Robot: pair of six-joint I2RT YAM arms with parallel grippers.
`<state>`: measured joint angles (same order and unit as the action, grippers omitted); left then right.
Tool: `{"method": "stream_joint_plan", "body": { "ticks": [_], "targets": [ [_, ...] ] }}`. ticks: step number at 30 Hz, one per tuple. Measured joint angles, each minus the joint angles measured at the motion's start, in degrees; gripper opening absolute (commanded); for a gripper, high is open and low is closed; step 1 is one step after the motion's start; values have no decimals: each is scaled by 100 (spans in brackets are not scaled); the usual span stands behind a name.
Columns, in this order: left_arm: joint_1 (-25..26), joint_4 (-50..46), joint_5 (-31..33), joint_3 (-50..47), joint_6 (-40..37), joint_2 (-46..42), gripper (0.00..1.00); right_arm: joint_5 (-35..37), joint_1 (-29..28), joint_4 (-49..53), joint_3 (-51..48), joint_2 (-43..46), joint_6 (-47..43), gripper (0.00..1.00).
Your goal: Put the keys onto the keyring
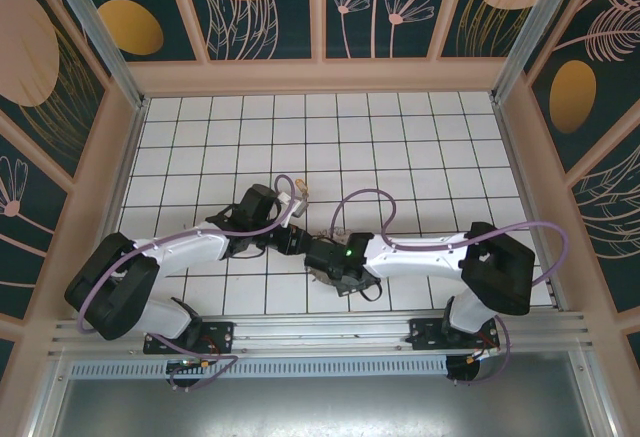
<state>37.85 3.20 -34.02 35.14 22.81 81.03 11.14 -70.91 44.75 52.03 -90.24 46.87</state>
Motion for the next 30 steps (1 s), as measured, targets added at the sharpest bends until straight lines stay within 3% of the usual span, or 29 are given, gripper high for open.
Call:
{"method": "stream_joint_plan", "body": {
  "ticks": [30],
  "targets": [
    [0, -2, 0, -2, 0, -72, 25, -76, 323, -737, -509, 350, -140, 18]
  ]
}}
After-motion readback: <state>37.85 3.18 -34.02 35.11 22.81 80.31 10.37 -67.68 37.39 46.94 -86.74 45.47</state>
